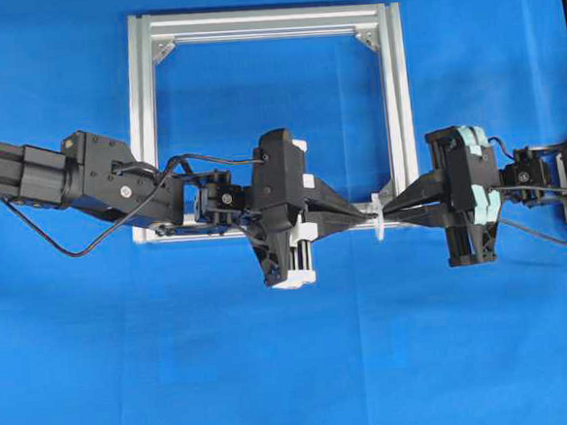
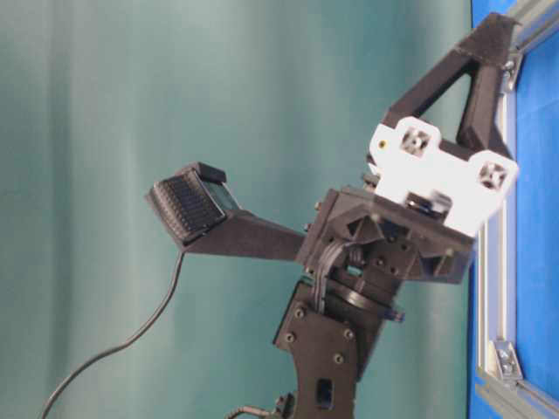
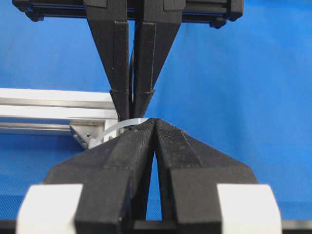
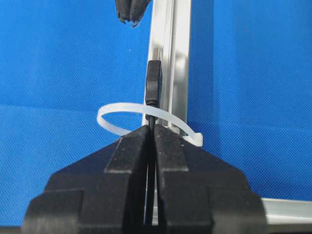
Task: Insert the wire through the string loop located on the right side.
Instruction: 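Move the left gripper right toward the plug emerging from the loop, then open the left gripper around the USB plug beyond the loop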
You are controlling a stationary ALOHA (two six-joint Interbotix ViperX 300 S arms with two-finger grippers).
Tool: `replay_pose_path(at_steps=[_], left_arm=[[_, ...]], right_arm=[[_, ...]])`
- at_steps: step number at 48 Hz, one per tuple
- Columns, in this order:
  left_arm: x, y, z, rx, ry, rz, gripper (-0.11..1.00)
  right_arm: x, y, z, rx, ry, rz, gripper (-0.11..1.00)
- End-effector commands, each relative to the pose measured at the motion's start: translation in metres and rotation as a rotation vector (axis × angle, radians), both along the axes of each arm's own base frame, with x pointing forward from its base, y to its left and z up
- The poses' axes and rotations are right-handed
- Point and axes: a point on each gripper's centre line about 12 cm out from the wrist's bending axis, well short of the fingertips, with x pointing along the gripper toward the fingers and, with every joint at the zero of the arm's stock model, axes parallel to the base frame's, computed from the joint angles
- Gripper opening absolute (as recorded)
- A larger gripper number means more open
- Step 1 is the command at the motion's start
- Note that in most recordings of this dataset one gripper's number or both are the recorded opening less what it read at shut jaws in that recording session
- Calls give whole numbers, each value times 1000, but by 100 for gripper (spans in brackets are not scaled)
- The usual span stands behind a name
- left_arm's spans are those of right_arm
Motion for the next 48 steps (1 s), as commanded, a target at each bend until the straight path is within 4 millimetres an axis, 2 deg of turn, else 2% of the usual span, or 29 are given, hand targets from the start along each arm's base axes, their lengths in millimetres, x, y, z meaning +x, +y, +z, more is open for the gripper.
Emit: replay_pose_path(at_steps=[1,14,17,21,29,32,41,48], left_arm=[[5,2,17,0,-45,4,0],[5,2,17,17,-45,-2,0],[5,2,17,19,-45,-2,5],[5,2,17,17,-45,-1,23],[5,2,17,17,-44,-3,75],[5,2,16,19,-42,-4,87],[5,3,14,17,-36,0,83],[8,5,2,19,-15,5,83]], right_arm=[[5,0,6,2,-29,-3,-4],[5,0,6,2,-31,-3,-4],[5,0,6,2,-31,-3,-4],[5,0,6,2,-29,-3,-4],[5,0,6,0,-29,-2,-4],[5,0,6,2,-29,-3,-4],[5,0,6,1,-31,-1,-4],[5,0,6,2,-29,-3,-4]])
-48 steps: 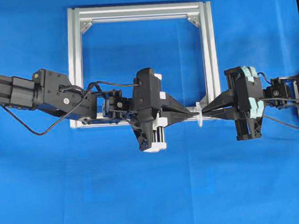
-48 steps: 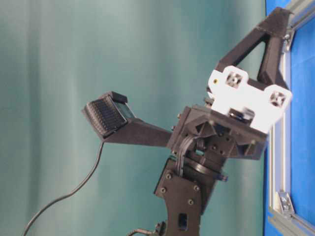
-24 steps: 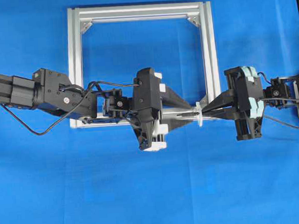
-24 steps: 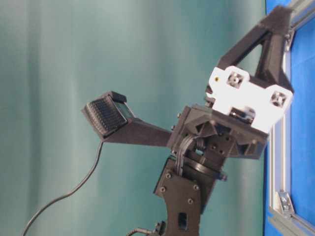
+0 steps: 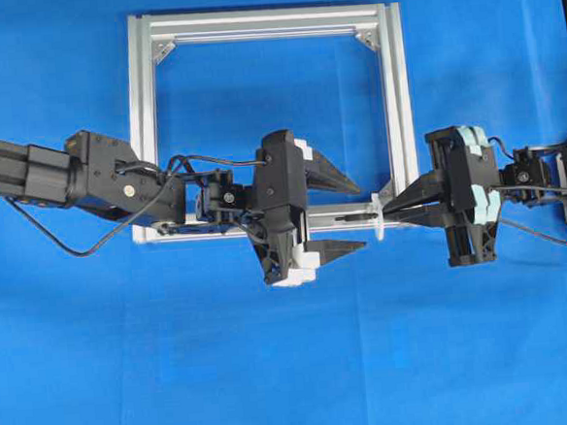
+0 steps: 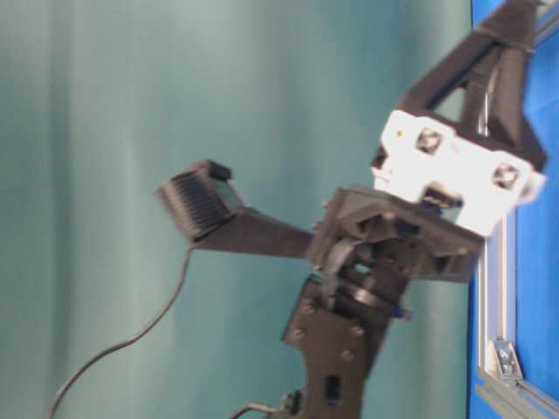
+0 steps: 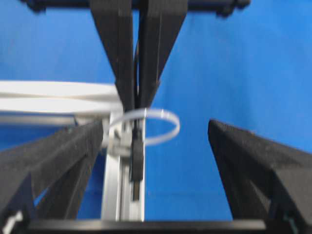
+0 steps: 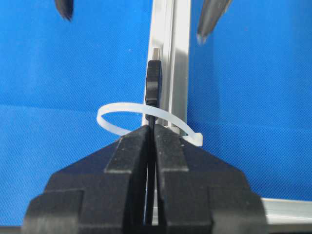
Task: Insert the wire through the string loop located on the right side.
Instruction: 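Open the left gripper around the USB plug beyond the loop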
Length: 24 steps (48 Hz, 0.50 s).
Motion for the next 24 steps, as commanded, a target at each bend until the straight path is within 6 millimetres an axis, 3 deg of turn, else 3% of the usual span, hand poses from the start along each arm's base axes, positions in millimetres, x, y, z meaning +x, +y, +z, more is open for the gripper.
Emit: replay_pose_path(at_steps=[1,11,24], left_arm=[[7,4,8,-1,-28,8,83],[12,6,-19,4,23,12,83],[12,9,-27,5,40,18,83]], right_arm=[[5,0,7,1,-31,-1,-4],[5,0,7,1,-32,-1,-4],[5,0,7,1,-32,-3,-4]])
